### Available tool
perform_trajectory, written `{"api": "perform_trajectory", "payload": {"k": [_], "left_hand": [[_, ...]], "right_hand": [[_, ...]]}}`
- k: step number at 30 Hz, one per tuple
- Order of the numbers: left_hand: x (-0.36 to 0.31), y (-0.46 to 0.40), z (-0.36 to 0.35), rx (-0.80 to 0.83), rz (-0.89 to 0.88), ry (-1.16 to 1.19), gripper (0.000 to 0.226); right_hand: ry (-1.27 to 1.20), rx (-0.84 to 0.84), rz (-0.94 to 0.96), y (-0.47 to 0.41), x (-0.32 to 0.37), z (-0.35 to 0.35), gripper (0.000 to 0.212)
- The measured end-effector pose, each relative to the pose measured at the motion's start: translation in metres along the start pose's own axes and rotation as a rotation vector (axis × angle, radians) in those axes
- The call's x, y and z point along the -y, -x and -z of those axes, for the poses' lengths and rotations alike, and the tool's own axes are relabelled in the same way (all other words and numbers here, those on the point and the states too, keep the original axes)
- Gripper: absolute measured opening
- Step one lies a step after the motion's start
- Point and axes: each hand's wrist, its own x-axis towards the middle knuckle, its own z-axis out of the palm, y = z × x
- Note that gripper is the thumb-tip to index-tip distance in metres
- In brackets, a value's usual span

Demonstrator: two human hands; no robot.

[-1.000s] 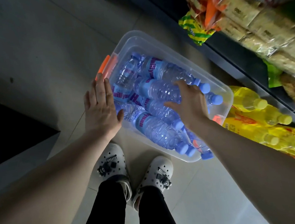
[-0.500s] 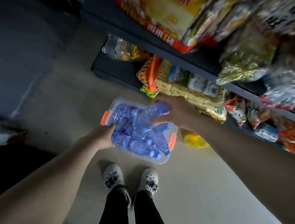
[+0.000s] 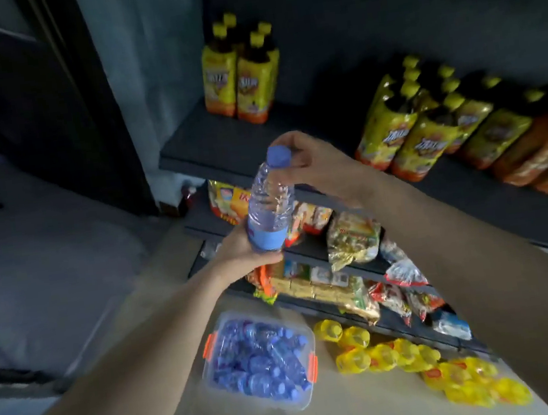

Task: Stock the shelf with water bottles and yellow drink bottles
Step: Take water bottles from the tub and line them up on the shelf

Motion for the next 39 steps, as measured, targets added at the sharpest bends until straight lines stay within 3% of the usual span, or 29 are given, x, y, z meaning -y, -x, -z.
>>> {"api": "perform_trajectory", "payload": {"k": [3, 7, 10, 14, 19, 26, 31, 39], "left_hand": [[-0.064, -0.001, 0.012, -0.115, -0.09, -0.057, 0.062], [-0.142, 0.002, 0.019, -0.284, -0.15, -0.125, 0.08], [-0.192, 0.006, 0.021, -0.256, -0.213, -0.038, 0.068], [-0.239, -0.003, 0.032, -0.13, -0.316, -0.079, 0.064], [-0.317, -0.013, 0.051, -0.257, -0.489, -0.431, 0.074], [-0.423, -0.053, 0.045, -0.286, -0.643, -0.59, 0.071], [-0.471, -0.114, 0.027, -0.338, -0.721, -0.776, 0.068], [-0.513, -0.22, -0.023, -0.471, -0.727, -0.849, 0.078]], "right_hand": [[-0.023, -0.323, 0.069, 0.003, 0.038, 0.006, 0.032], [0.166, -0.531, 0.114, 0.007, 0.086, 0.018, 0.057], [0.297, -0.666, 0.173, 0.018, 0.125, 0.037, 0.08], [0.274, -0.723, 0.159, 0.029, 0.169, 0.073, 0.081], [0.244, -0.816, 0.24, 0.038, 0.217, 0.135, 0.062], [0.244, -0.882, 0.351, 0.04, 0.265, 0.236, 0.04], [0.273, -0.949, 0.346, 0.028, 0.251, 0.315, 0.047], [0.395, -1.001, 0.231, -0.007, 0.189, 0.421, 0.051]]}}
